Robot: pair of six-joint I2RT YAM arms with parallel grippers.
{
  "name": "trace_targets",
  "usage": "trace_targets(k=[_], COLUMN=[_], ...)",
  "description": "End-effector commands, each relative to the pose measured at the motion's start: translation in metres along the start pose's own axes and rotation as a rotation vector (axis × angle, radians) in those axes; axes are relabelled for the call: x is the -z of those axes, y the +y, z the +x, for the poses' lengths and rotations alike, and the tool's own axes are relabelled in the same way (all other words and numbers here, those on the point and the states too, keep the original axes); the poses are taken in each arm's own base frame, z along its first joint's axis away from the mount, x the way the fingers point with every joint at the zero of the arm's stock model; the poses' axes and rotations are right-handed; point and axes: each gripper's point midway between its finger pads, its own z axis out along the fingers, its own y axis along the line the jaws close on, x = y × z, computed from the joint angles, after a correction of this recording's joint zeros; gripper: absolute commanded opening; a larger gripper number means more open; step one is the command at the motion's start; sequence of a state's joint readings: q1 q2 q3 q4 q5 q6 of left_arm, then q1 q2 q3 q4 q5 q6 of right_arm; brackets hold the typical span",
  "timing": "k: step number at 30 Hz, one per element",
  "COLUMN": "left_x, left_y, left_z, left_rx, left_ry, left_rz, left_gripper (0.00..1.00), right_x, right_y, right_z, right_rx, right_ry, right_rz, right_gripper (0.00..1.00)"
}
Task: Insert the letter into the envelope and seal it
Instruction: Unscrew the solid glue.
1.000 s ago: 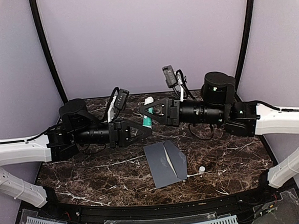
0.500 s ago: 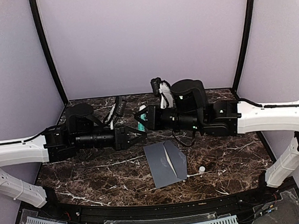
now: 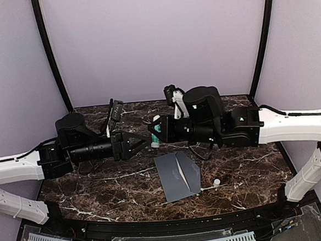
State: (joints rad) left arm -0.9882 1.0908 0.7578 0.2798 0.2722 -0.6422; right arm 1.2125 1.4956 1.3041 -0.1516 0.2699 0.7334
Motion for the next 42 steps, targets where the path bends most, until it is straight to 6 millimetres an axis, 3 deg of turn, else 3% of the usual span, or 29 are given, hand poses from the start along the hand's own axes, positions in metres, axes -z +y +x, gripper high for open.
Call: trace_targets(k=[1,7,13,16,26,29,32,39,42], left_x=[0.016,0.014,0.006,0.004,0.002,0.002,0.001,-0.001,-0.002], left_y=[-0.054,-0.081,-0.102,-0.110,-0.110,-0.111,-0.110,-0.106,-0.105], left_z=[-0.020,-0.017,-0.015,-0.016,-0.016,-0.016,-0.013,-0.008,-0.008], left_rx=[-0.053,-0.071,-0.073,-0.086,-0.087,-0.086,-0.079,-0.069,-0.071], left_ry=[-0.041,0.029,0.091,0.100,0.091,0.087,0.101,0.118,0.118], left_rz=[0.243,0.394,0.526,0.572,0.570,0.582,0.586,0.579,0.574], left_gripper=[0.61,0.67,0.67,0.67,0.65,0.50,0.41,0.48,0.45], right_x=[0.038,0.078,0.104,0.107,0.102,0.099,0.098,0.098,0.098], right_y=[0.018,0.041,0.070,0.078,0.092,0.092,0.091,0.088,0.088], right_z=[-0.037,-0.048,-0.043,-0.040,-0.033,-0.031,-0.033,-0.037,-0.038], right_rx=[0.012,0.056,0.090,0.097,0.106,0.102,0.094,0.089,0.091], right_ry=[-0.115,-0.155,-0.159,-0.147,-0.094,-0.086,-0.094,-0.119,-0.121], right_rz=[-0.206,-0.498,-0.737,-0.796,-0.878,-0.879,-0.876,-0.851,-0.848], right_gripper=[0.10,0.11,0.11,0.10,0.10,0.10,0.10,0.09,0.09])
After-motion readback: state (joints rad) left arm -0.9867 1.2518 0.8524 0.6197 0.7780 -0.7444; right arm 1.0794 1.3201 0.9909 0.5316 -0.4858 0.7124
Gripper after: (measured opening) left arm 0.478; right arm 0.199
